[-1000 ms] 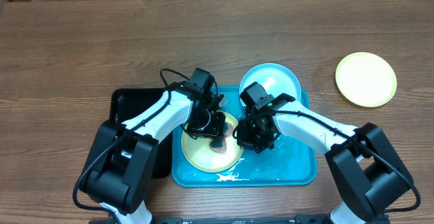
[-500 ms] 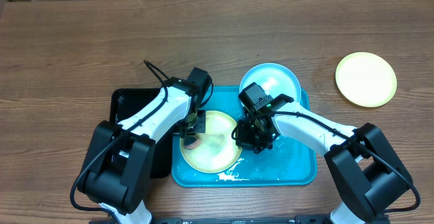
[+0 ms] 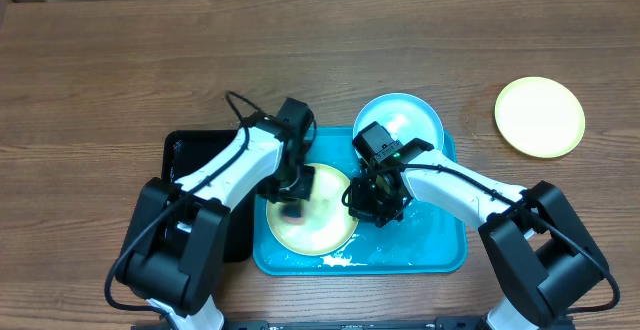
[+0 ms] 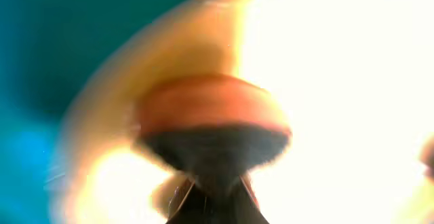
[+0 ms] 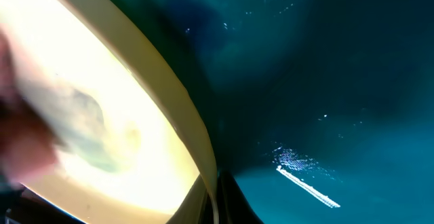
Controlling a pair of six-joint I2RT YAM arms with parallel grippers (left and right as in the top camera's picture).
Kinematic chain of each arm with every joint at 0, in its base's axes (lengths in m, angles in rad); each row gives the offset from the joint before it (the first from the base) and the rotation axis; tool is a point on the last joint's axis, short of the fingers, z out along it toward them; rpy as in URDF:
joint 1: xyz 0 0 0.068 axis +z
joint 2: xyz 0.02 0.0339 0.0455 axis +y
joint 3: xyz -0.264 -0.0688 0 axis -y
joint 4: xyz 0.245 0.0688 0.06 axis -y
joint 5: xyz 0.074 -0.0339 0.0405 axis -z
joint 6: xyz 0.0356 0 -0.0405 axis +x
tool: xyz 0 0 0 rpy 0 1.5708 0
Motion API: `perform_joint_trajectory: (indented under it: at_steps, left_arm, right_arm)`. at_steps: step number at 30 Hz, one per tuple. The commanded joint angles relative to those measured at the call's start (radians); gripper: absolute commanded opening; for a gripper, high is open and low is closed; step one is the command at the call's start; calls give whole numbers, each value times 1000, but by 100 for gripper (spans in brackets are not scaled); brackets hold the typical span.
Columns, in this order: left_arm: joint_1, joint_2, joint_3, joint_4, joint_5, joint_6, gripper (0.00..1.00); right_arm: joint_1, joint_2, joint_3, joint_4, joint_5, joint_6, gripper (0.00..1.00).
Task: Clean dirty plates on tray and stack at the side
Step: 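Scrub the yellow plate with the sponge while right gripper holds it, then return the sponge with left gripper to the black tray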
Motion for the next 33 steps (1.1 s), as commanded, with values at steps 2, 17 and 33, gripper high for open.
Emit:
perform_joint_trajectory:
  at_steps: [2,17,33]
  left_arm:
    - [-53,15,8,41,290,137,4]
    - [78,-67,123,-63,19,-5,4]
    - [128,-220,197,-290,-483,-360,4]
  right_arm:
    - [-3,2,1,-2,23,-7,4]
    - [-3,2,1,-8,23,-7,4]
    - [-3,2,2,-12,21,-26,4]
